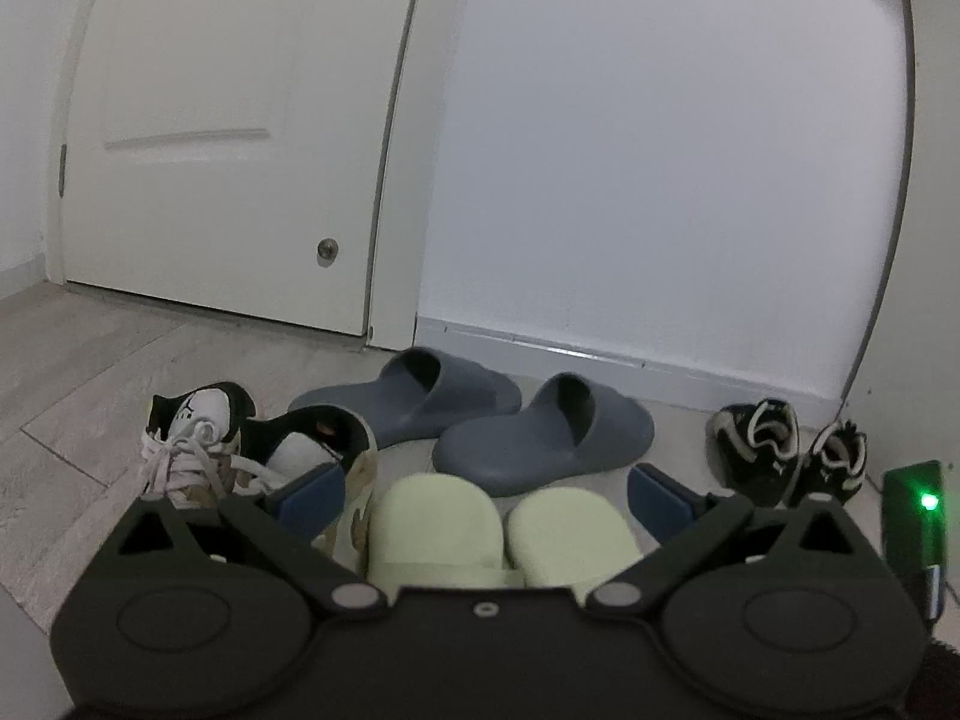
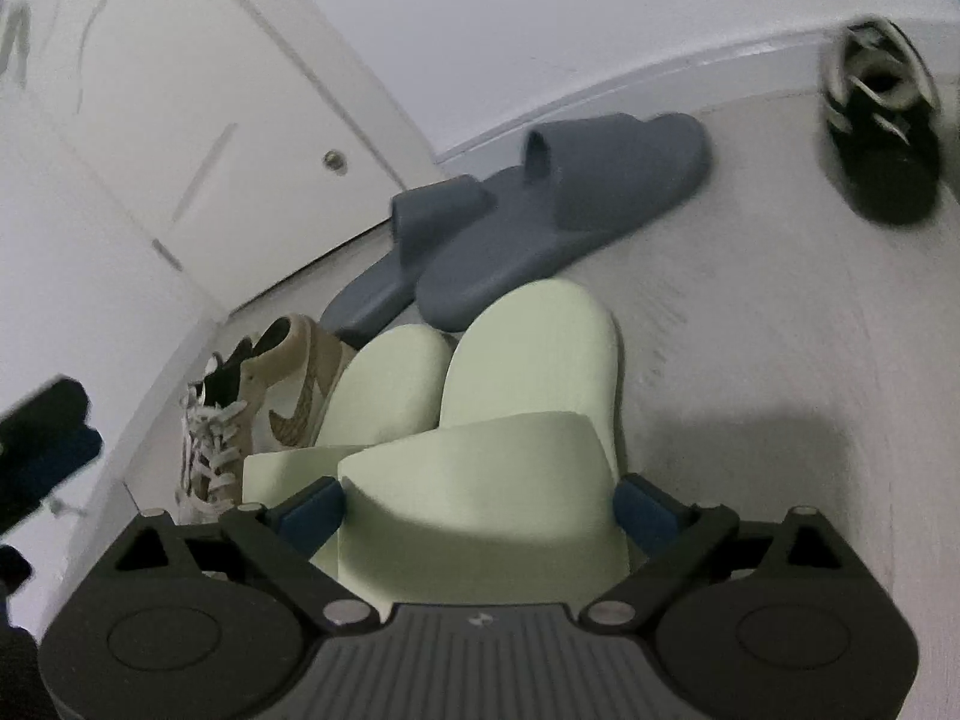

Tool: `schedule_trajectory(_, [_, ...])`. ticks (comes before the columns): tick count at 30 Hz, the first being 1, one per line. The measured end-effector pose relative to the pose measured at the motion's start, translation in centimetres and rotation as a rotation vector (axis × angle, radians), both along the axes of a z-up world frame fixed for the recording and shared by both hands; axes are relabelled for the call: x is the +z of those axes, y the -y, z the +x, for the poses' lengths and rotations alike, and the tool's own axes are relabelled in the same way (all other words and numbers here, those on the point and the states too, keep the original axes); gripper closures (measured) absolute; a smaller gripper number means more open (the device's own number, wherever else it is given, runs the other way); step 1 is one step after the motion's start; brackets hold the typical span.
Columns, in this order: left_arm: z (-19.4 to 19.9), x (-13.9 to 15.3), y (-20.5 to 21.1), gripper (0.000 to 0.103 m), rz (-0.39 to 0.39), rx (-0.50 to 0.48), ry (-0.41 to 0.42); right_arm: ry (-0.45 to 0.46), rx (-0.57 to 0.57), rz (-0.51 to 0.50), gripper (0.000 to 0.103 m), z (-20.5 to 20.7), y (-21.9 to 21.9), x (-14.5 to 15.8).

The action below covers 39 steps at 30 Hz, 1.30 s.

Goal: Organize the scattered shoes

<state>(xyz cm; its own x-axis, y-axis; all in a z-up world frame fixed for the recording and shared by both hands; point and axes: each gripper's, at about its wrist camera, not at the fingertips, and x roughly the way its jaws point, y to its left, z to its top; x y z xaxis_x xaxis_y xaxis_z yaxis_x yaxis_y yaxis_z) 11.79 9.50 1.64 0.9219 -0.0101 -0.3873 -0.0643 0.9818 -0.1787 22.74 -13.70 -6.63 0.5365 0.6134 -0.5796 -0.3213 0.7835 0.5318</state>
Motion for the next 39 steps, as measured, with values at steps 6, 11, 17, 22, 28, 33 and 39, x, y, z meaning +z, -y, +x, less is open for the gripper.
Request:
schedule_trajectory(6, [-0.2,0.3,-0.4,0.001,-0.020,0.010,0.023,-0.073,-0.038,0.032,0.006,-0.4,-3.2,-0.5])
schedule_trajectory(11, [-0.7,0.3,-2.3,0.001,-0.111,0.058,0.043,-0.079,-0.049,0.051,0.005,-0.6,-7.1,-1.0])
schedule_trajectory(17, [-1.4,-0.3,-7.0,0.001,-0.348,0.156,0.064,-0.074,0.021,0.039,0.004,0.8,-14.6,-1.1])
schedule_trajectory(22, [-2.5,-0.6,-9.9,0.001,-0.467,0.219,0.105,-0.052,0.080,0.038,0.005,1.4,-17.5,-1.0])
schedule_trajectory(28, [-1.8,-0.2,-8.2,0.001,-0.368,0.180,0.085,0.004,0.015,-0.029,0.005,0.1,-10.5,0.6])
schedule_trajectory(33, [-1.2,0.0,-4.5,0.001,-0.242,-0.003,0.076,0.210,-0.136,-0.198,0.004,-2.0,-0.8,4.9])
schedule_trajectory(39, [1.4,0.0,0.3,0.001,-0.080,-0.110,0.029,0.449,-0.376,-0.244,0.000,-2.6,6.6,9.3])
